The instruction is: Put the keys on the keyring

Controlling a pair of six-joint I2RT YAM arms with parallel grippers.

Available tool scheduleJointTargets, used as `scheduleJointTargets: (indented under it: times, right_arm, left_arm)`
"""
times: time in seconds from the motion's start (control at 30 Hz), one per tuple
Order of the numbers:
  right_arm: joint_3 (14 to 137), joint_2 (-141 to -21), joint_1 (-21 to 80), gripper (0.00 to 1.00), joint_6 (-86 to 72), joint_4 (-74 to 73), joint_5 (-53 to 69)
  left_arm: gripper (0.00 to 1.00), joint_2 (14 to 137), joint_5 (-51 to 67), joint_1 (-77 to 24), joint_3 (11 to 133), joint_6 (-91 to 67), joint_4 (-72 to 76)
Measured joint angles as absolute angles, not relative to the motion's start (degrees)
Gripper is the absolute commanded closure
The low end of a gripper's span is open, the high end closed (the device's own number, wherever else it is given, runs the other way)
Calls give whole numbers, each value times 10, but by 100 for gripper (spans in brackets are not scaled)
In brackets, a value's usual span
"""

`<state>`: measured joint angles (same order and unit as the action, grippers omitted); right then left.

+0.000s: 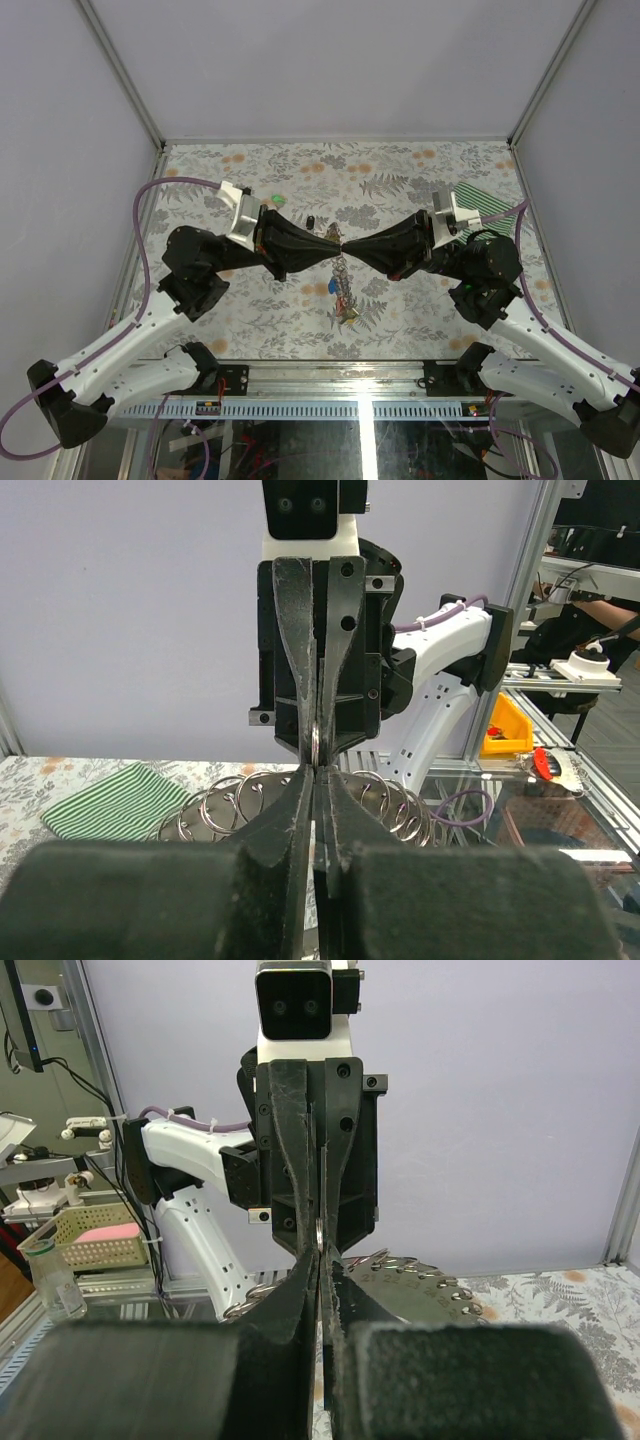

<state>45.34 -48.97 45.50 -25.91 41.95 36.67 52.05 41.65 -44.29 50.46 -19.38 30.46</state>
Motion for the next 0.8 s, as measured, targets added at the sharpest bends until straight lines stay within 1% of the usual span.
scheduleJointTargets:
  times: [0.07,0.13,0.2,0.33,0.43,0.63,0.8]
  right_arm:
    - [453,-490,455,100,-258,420,366]
    - [453,-489,455,97,-255,419,367]
    - [454,-487,455,91,-248,417,365]
    - [456,-474,455,77,-223,390,362]
    - [462,-460,455,71,-195,343,360]
    - [500,-430,455,67,-107,195,342]
    - [539,-429,455,65,-44,81,322]
  left_arm:
    - [100,521,420,-443,508,-194,300]
    - [100,523,423,-443,515,-194,288]
    - [100,526,426,-443,528,-191,269]
    - [100,534,429,-444,560,-171,211]
    - [100,540,428,-444,588,-144,146]
    - [100,573,421,-444,695,-53,-52]
    - [100,618,408,-444,784,20,-217]
